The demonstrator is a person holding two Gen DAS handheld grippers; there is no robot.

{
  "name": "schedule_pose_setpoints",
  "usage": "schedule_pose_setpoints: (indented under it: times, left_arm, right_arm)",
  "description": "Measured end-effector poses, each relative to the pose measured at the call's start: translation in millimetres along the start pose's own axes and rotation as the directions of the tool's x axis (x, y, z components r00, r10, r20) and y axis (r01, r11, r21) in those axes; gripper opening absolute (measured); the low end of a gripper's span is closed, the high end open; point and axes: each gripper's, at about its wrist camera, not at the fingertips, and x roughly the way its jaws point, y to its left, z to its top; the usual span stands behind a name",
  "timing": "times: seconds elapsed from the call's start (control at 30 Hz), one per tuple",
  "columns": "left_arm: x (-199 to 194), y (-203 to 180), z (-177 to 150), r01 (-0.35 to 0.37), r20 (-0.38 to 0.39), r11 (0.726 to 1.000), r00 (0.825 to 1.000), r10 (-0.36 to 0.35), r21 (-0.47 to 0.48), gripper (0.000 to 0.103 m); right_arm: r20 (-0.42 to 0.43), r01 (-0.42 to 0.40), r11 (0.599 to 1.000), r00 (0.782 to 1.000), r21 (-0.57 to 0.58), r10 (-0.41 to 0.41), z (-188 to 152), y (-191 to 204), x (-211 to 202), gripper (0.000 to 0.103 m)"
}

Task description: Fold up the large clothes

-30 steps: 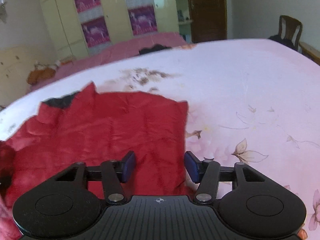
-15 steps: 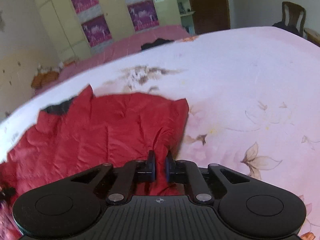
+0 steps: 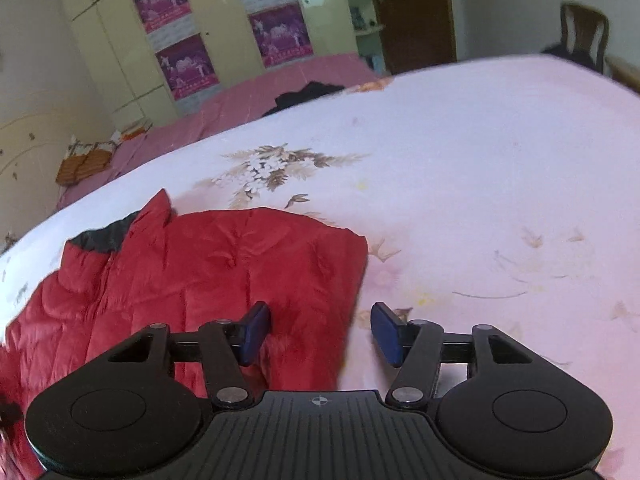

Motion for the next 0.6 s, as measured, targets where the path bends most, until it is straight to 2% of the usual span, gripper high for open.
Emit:
schedule_pose_setpoints:
  times: [0.03,0.1,0.17,0.23,0.27,0.3,0.33,0.37,0.43,0.5,0.6]
  left_arm:
    - [-0.3,0.0,-0.1,-0.002,0.003,1.0,1.0,0.002,0.002,0.022]
    - [-0.1,0.8,-0.7,-0.012,0.014,1.0,1.0,0.012,0.008,0.022]
    - [1.2,1.8,-1.1,-0.005,0.008,1.0,1.0,0.005,0.008,0.024]
    - [-3.2,0.5,0.7,-0.024,0.005,1.0,1.0,0.024,0.019,0.028]
    - [-8.3,1.3,2.0,-0.039,0.014,0.999,0.999,0.039,0.025,0.033]
    - [-14.1,3.3,3.3,-0.057,0.027,0.998,0.998,0.056,0.028,0.034]
    - [-20.6,6.1,4.1,-0.077,0.043,0.997,0.996,0.076,0.027,0.037]
    - [-27.8,10.4,4.8,-0.099,0.061,0.995,0.993,0.097,0.017,0.04]
    - [-38.2,17.3,5.8,-0.11,0.079,0.994,0.991,0.111,-0.006,0.04]
    - [-46.8,19.5,4.6,-0.111,0.09,0.994,0.99,0.111,-0.005,0.04]
    - [-50.9,11.5,3.8,-0.105,0.112,0.994,0.989,0.1,0.042,0.04]
  right_arm:
    - [-0.007,-0.007,1.0,1.0,0.003,0.007,1.3,-0.3,2.4,0.024]
    - [0.002,0.012,0.999,1.0,-0.047,-0.012,0.9,5.3,5.4,0.015]
    - [0.009,0.08,0.992,0.997,-0.093,-0.08,-4.1,5.9,12.1,0.015]
    - [0.008,0.09,0.993,0.996,-0.081,-0.09,-7.1,1.2,13.0,0.016]
    - [0.013,0.101,0.99,0.995,-0.103,-0.1,-6.9,3.6,10.4,0.02]
    - [0.024,0.124,0.985,0.992,-0.12,-0.122,-6.9,5.6,6.6,0.027]
    - [0.05,0.155,0.979,0.987,-0.133,-0.15,-6.7,7.7,1.0,0.042]
    - [0.076,0.163,0.977,0.985,-0.138,-0.154,-5.8,8.5,-4.5,0.042]
    - [0.115,0.147,0.98,0.985,-0.136,-0.132,-5.4,14.5,-19.5,0.042]
    - [0.134,0.082,0.984,0.989,-0.159,-0.061,-8.1,29.7,-31.9,0.042]
    - [0.103,-0.025,0.964,0.993,-0.265,0.054,-24.3,68.1,-34.0,0.042]
